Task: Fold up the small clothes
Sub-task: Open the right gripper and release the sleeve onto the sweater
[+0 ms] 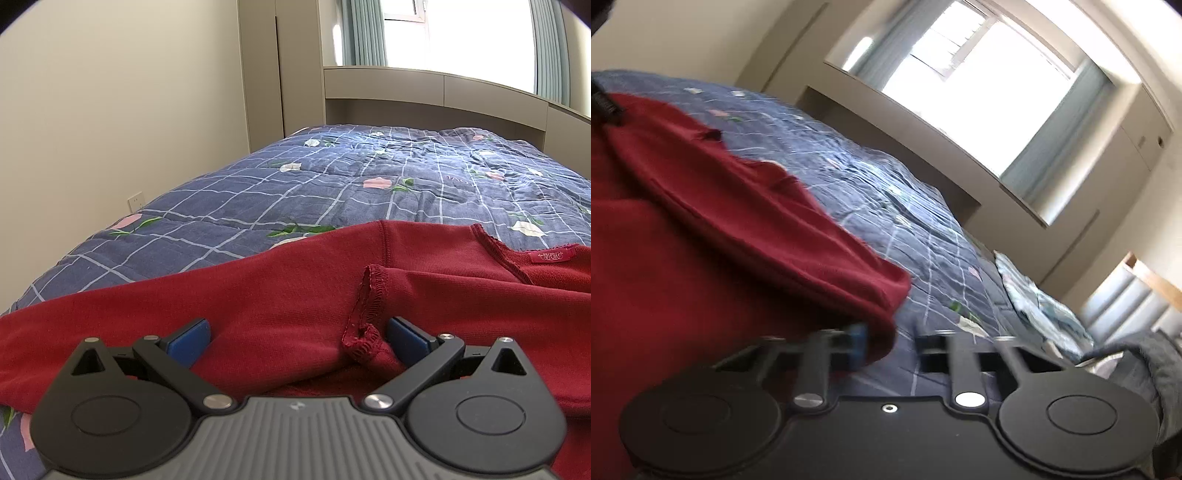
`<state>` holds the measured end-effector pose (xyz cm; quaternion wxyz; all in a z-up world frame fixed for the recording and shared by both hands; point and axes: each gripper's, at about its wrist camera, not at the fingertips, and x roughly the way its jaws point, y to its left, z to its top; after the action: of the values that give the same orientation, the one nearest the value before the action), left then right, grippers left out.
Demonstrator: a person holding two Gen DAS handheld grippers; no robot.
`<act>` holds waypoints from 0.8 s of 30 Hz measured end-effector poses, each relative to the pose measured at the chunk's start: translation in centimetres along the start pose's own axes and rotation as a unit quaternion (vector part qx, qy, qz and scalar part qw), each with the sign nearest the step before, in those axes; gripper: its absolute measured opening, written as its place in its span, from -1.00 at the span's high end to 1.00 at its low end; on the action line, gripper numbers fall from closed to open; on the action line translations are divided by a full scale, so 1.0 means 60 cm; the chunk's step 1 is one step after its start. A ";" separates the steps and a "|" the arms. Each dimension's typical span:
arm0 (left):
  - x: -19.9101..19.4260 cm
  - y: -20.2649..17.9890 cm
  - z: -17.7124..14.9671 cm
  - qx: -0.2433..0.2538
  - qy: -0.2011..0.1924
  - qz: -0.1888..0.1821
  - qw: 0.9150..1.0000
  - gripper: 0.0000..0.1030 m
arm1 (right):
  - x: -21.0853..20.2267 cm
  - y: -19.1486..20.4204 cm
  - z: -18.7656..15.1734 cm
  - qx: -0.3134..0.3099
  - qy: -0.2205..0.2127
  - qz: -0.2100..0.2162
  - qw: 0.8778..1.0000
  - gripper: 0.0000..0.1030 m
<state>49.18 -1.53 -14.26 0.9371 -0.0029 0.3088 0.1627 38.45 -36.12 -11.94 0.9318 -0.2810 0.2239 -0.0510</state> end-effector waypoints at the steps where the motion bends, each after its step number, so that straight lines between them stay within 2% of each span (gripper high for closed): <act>1: 0.000 0.000 0.000 0.000 0.000 0.000 1.000 -1.00 | -0.002 -0.003 0.001 0.009 0.002 -0.004 1.000 0.84; 4: 0.000 0.000 -0.001 0.000 0.000 0.000 1.000 -1.00 | -0.013 -0.009 -0.004 0.035 0.024 -0.016 0.999 0.87; 7: -0.001 -0.001 0.000 0.002 -0.001 0.001 1.000 -1.00 | 0.008 -0.001 -0.021 0.039 0.075 -0.001 0.996 0.88; 11: -0.001 -0.001 -0.001 0.002 -0.001 0.001 1.000 -1.00 | 0.016 -0.002 -0.014 0.039 0.085 0.010 0.996 0.81; 12: 0.000 -0.001 0.000 0.001 -0.001 0.001 1.000 -1.00 | 0.012 -0.009 -0.014 0.048 0.087 0.017 0.995 0.71; 15: 0.000 -0.001 0.000 0.001 -0.002 0.000 1.000 -1.00 | -0.019 -0.035 -0.020 0.085 0.089 0.025 0.992 0.21; 16: 0.000 -0.001 -0.001 0.001 -0.001 0.000 1.000 -1.00 | -0.031 -0.043 -0.021 0.096 0.083 0.025 0.992 0.10; 19: 0.000 -0.002 0.000 0.002 -0.002 0.001 1.000 -1.00 | -0.060 -0.049 -0.007 0.113 0.055 0.018 0.992 -0.13; 22: -0.001 -0.001 -0.001 0.002 -0.002 0.001 1.000 -1.00 | -0.045 -0.044 0.020 0.115 0.033 0.016 0.993 -0.39; 24: 0.000 -0.002 0.000 0.003 -0.002 0.002 1.000 -1.00 | -0.018 -0.036 0.036 0.116 0.030 0.013 0.993 -0.40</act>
<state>49.19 -1.66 -14.28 0.9375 0.0006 0.3070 0.1636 38.51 -36.61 -8.76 0.9515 -0.1666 0.2484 -0.0727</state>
